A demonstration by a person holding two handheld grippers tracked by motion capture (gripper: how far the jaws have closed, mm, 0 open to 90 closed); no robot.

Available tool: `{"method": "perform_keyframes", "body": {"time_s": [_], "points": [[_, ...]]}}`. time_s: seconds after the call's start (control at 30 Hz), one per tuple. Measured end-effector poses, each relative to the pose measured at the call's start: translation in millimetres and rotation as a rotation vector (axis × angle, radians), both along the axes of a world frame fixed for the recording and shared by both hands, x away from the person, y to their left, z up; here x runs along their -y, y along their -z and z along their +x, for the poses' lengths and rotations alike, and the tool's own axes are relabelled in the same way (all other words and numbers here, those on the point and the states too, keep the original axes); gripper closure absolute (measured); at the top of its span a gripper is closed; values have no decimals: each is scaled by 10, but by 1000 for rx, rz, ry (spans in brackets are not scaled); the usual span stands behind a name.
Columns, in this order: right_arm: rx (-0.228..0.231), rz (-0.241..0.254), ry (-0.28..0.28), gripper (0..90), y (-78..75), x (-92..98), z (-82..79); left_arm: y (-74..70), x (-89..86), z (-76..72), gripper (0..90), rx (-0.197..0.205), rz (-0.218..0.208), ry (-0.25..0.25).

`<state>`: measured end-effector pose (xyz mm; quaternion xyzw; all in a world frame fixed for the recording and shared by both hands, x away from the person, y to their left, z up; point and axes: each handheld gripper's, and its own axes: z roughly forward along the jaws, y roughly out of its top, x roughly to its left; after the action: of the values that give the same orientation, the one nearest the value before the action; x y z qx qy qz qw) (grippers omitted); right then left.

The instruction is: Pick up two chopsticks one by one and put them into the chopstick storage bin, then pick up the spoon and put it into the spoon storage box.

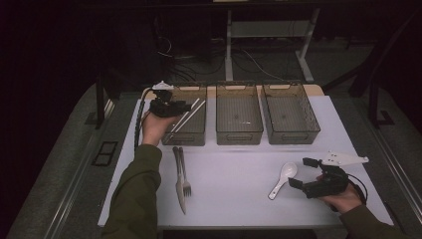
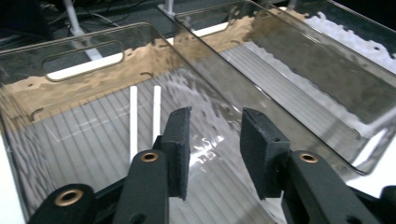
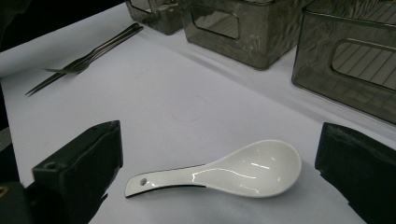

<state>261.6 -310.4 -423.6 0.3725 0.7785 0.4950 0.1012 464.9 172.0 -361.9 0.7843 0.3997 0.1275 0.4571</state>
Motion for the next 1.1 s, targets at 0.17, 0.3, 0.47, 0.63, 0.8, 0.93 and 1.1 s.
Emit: {"method": "perform_keyframes", "body": {"time_s": [0.17, 0.3, 0.47, 0.63, 0.8, 0.93, 1.1], "points": [[1, -2, -2, 9, 0, -5, -1, -18, 24, -158, 533, 7, -12, 31], [3, -3, -1, 9, -1, -1, -7, -52, 47, -315, 496, 23, -2, 53], [4, -5, -1, 9, -1, -4, -12, -72, 59, -513, 445, 35, 13, 76], [3, -4, 0, 9, -2, 0, -9, -64, 76, -712, 395, 53, 21, 101], [-1, -1, 6, 9, -17, 26, 0, -41, 107, -925, 323, 69, 12, 125], [-7, -2, 8, 47, -31, 56, 29, 4, 110, -1062, 288, 78, 12, 136], [-23, -11, 2, 123, -53, 59, 71, 76, 106, -1228, 237, 82, 7, 140]]}}
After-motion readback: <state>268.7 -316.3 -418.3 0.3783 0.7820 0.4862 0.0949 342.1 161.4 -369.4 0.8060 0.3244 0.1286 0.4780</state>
